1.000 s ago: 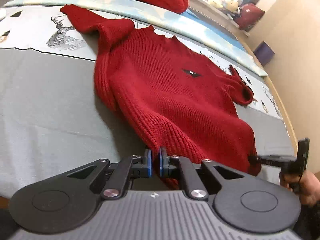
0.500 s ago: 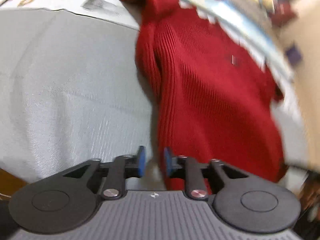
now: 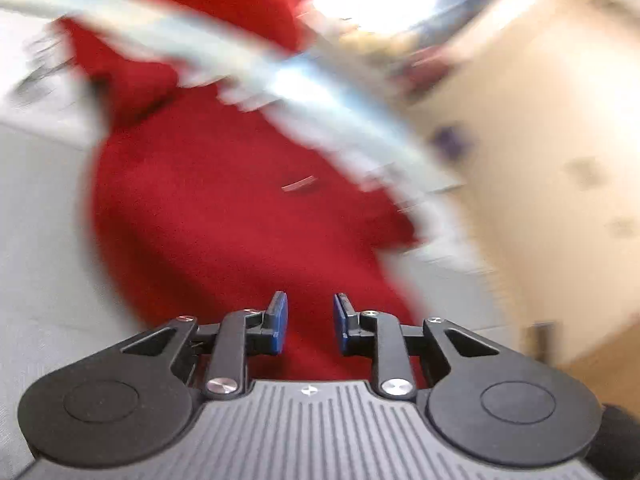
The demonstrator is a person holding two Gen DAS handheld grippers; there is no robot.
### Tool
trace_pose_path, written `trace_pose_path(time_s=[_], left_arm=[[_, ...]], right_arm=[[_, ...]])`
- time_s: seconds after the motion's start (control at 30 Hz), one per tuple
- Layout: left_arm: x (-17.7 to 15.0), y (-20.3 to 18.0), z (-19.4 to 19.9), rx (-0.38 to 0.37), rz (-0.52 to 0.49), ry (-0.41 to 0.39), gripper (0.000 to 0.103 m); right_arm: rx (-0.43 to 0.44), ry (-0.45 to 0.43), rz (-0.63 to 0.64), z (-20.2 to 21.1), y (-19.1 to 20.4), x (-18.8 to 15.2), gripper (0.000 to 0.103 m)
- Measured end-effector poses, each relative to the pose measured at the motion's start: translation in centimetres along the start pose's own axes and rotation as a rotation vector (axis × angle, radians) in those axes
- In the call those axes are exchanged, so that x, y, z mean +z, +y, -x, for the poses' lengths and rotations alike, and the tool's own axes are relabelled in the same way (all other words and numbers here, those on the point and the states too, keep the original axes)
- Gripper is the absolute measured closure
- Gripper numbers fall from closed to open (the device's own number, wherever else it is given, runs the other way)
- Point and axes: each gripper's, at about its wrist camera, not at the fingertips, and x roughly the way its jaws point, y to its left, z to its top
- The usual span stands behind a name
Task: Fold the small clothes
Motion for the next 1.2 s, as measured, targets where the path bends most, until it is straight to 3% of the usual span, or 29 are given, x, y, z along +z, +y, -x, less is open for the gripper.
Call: trace_pose_path(time_s=[0.07,0.13,0.2,0.27,0.4,0.43,0.47,0.53,0.6,0.67,0.7,0.73,0.8,0.93,1.13,1.2], left_arm=[[-0.9,1.8,-1.9,0.153,0.065,0.122,0.076],[-1.4,2.0,-2.6,0.216,0.04,0.188,0.076],[-1.8,0.7,-2.4,0.192,-0.035,0.197,0.075],[-2.6,-0.9,-2.3,0.157,-0.127,0.211,0.064],[-5.5,-4.7,-3.3,0.155,-0.355,0.236,0.054],[-6.0,-5.6,-3.7,0.143,-0.402,0.241,0.048],[-6.8,-6.2,-3.8,0.139,-0.44,0.236,0.041],[-7.7,-6.3,-4.4,0.17,-0.487,0.219,0.039],[-8.0,-6.1,-5.3,0.194,-0.512,0.232,0.041],[-8.4,-6.2,-5.4,0.243,-0.553,0.215,0.071],[-8.3,-6.3,-5.3,0.261,-0.556,0.219,0.078],[-7.8,-6.1,-5.0,0.276,-0.54,0.218,0.092],[-7.1,-5.6,-3.8,0.32,-0.51,0.191,0.093],[-5.5,-4.1,0.5,0.33,-0.386,0.136,0.095],[-4.0,-5.2,9.8,0.249,-0.339,-0.061,0.096],[-4.2,-5.1,12.8,0.254,-0.346,-0.122,0.096]], right_arm=[[-0.001,-0.006,0.002,0.1,0.1,0.0,0.054],[-0.007,-0.016,0.016,0.4,0.3,-0.1,0.054],[-0.008,-0.02,0.03,0.5,0.7,-0.1,0.054],[-0.018,-0.018,0.047,0.3,1.1,-0.1,0.054],[-0.032,-0.014,0.071,-0.1,1.9,0.3,0.054],[-0.031,-0.014,0.075,-0.2,2.1,0.4,0.054],[-0.03,-0.013,0.078,-0.2,2.2,0.5,0.054],[-0.032,-0.011,0.084,-0.2,2.3,0.5,0.054],[-0.032,-0.011,0.082,-0.2,2.3,0.5,0.054],[-0.028,-0.011,0.077,-0.2,2.2,0.5,0.054],[-0.027,-0.011,0.075,-0.2,2.1,0.4,0.054],[-0.026,-0.01,0.074,-0.2,2.1,0.4,0.054],[-0.026,-0.007,0.073,-0.2,2.0,0.3,0.054],[-0.029,0.003,0.068,-0.5,2.0,0.5,0.054],[-0.023,0.011,0.074,-0.5,2.2,0.5,0.054],[-0.018,0.008,0.075,-0.1,2.2,0.4,0.055]])
